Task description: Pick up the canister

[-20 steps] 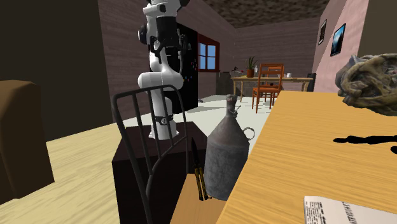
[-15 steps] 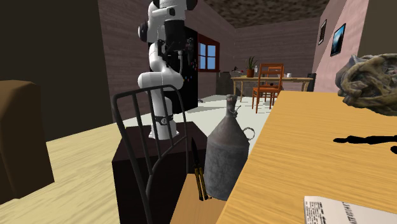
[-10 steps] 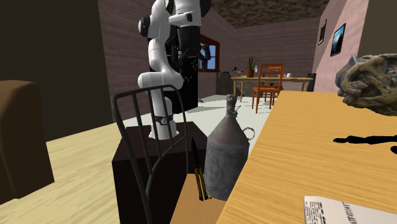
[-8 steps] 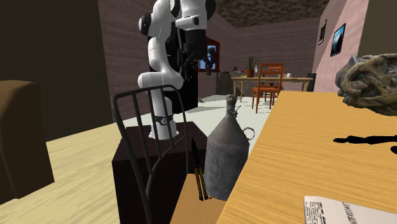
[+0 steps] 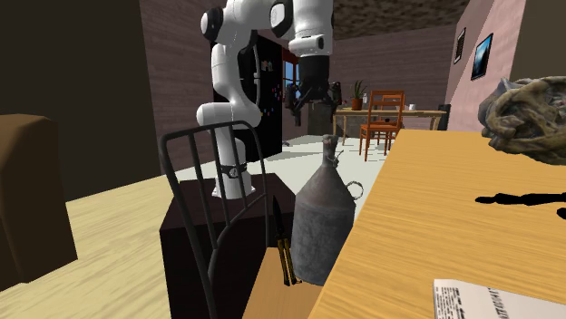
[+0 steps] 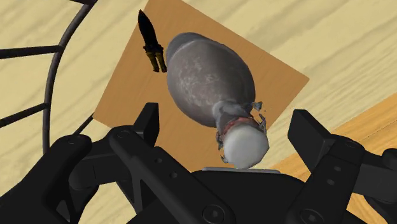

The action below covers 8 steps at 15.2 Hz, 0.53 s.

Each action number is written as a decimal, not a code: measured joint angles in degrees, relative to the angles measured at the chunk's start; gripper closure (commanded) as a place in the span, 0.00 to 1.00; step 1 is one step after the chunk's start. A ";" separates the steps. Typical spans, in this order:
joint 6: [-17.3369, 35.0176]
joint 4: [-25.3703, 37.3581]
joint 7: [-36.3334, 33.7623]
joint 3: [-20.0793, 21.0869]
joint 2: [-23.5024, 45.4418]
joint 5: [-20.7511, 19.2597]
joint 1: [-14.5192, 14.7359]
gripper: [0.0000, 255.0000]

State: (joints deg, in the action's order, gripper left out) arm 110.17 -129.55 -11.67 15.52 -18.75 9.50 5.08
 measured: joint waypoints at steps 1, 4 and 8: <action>1.30 1.11 -0.92 0.79 2.07 -0.55 0.06 0.00; 3.81 2.85 -3.11 2.43 5.75 -1.62 0.39 0.00; 6.86 1.36 -3.45 2.85 7.25 -1.91 0.46 0.00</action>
State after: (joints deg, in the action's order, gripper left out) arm 117.03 -128.18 -15.12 18.38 -11.50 7.60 5.54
